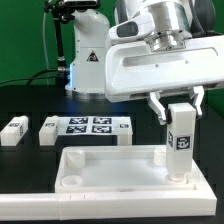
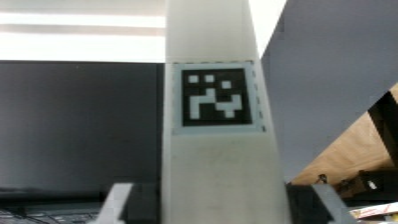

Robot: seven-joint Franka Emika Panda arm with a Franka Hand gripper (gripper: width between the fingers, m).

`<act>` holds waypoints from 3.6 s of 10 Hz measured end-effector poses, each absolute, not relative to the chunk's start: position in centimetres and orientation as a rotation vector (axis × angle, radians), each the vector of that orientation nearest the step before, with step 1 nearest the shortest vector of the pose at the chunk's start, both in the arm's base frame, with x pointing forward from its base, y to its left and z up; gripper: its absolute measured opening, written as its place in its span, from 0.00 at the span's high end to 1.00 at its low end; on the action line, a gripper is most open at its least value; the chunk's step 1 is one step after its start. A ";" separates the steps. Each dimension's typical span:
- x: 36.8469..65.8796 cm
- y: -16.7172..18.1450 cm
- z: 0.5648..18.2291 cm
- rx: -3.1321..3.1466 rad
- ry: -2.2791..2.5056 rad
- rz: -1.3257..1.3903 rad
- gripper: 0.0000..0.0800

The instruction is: Assemble desk

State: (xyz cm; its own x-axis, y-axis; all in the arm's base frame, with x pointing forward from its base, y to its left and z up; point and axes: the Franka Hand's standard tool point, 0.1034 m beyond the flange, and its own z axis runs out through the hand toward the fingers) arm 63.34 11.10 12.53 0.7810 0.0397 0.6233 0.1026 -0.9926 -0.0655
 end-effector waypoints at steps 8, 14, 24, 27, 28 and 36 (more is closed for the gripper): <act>62.6 11.4 12.5 -2.895 -0.137 -1.008 0.64; 62.4 11.4 12.4 -2.901 -0.145 -1.018 0.64; 63.0 11.2 11.4 -2.909 -0.148 -0.998 0.64; 62.9 11.2 11.3 -2.912 -0.148 -0.987 0.64; 62.9 11.2 11.3 -2.912 -0.148 -0.986 0.52; 62.9 11.2 11.2 -2.913 -0.148 -0.986 0.19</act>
Offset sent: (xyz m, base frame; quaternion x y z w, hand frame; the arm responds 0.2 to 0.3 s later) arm 0.0000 0.0000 0.0000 0.0000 0.0000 0.0000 1.0000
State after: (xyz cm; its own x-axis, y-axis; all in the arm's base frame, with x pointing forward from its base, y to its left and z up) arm 62.92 11.22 11.24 0.7904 0.0708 0.6085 0.1112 -0.9934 -0.0288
